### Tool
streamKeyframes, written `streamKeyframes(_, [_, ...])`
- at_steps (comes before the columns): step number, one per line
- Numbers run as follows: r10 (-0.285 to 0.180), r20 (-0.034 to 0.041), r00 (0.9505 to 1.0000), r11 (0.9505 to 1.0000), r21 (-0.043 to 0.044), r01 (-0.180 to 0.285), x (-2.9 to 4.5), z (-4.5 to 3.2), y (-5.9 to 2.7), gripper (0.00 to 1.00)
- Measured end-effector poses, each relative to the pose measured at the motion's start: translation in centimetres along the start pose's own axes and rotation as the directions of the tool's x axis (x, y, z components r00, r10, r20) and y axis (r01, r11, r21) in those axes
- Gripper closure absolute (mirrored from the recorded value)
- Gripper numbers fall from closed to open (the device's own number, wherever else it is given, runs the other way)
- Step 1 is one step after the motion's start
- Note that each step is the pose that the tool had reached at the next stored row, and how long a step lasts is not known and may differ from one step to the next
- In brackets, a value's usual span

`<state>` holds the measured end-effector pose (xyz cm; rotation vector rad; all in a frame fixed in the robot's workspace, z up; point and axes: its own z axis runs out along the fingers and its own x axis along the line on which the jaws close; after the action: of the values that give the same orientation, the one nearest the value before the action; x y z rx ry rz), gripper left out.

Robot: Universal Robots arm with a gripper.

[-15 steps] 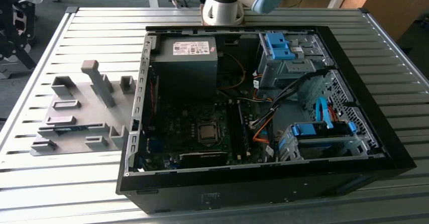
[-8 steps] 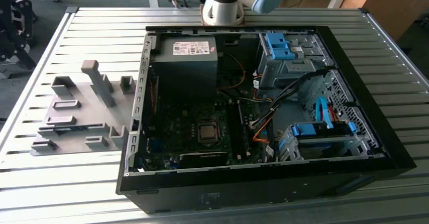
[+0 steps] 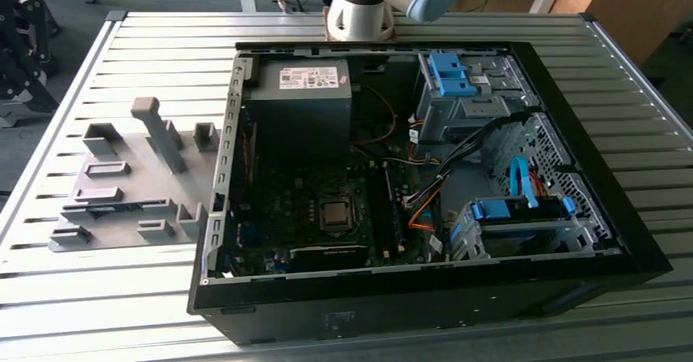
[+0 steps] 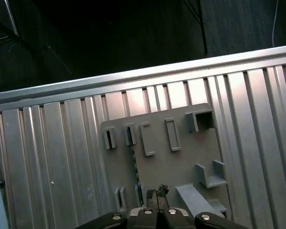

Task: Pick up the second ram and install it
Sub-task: 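Pick up the second ram and move it above second insertion slot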

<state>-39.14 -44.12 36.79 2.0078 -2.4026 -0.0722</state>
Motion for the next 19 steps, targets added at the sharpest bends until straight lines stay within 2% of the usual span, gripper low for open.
streamKeyframes(3, [-0.033,-0.0013,0.9994,0.9994,-0.0007,0.033,0.00,0.01,0.00,0.89])
streamKeyframes(9, [-0.050,-0.0019,0.9987,0.9987,-0.0001,0.050,0.01,0.03,0.01,0.89])
streamKeyframes(12, [-0.099,-0.0035,0.9951,0.9951,0.0011,0.099,0.01,0.10,0.00,0.89])
streamKeyframes(16, [-0.164,-0.0060,0.9864,0.9864,0.0014,0.164,0.02,0.20,0.01,0.89])
streamKeyframes(19, [-0.172,-0.0063,0.9851,0.9851,0.0030,0.172,0.10,0.25,0.26,0.89])
